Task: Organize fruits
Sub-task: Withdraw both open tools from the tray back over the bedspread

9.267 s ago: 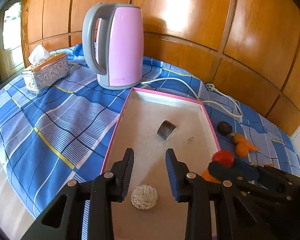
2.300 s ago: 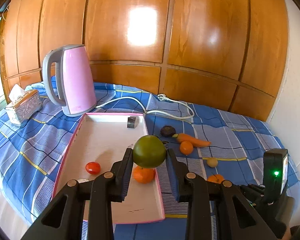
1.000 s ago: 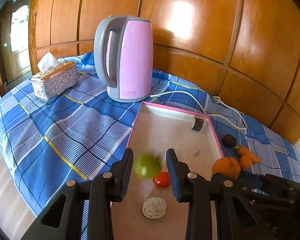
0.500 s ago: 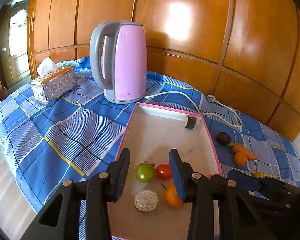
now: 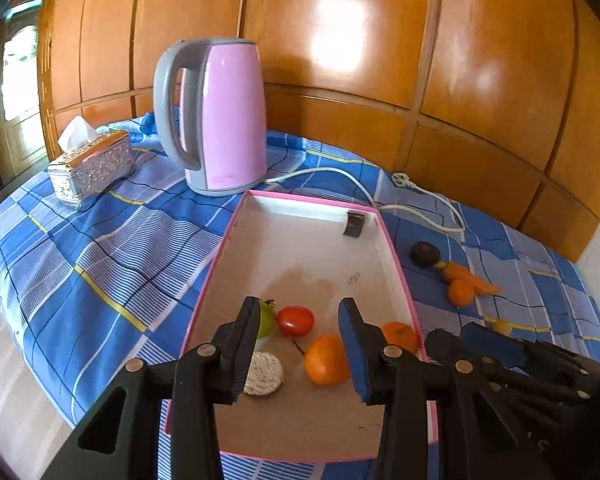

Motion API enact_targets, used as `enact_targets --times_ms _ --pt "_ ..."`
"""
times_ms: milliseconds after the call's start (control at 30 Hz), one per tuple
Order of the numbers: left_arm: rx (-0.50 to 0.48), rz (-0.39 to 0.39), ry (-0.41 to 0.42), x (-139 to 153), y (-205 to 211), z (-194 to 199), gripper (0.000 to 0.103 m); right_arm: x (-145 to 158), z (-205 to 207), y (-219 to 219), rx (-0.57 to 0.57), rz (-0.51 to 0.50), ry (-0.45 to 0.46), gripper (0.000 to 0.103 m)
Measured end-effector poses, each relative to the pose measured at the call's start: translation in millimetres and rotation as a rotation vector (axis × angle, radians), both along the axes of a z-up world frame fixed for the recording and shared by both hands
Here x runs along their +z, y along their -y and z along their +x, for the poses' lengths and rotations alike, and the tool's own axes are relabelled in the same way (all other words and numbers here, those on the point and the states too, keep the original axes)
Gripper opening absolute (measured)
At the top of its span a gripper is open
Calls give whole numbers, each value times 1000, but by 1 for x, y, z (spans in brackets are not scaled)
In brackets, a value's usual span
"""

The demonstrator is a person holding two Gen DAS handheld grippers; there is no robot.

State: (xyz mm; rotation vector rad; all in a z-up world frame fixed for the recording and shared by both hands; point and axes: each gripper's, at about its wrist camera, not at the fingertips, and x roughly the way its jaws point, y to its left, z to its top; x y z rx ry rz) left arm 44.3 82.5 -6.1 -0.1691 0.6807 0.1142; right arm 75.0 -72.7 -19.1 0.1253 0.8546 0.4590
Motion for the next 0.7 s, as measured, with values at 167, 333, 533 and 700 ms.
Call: enact_targets --times_ms 167,333,533,700 --pt "-32 5 -8 -2 12 1 41 -4 -3 16 -55 9 -5 40" --pt "-69 11 -11 -4 25 2 41 -11 -2 31 -103 17 -24 40" --pt "-106 16 -17 -5 39 7 41 -19 -1 52 -156 23 -45 40" --pt "-126 16 -22 -6 48 12 41 -26 0 71 -209 30 -60 40"
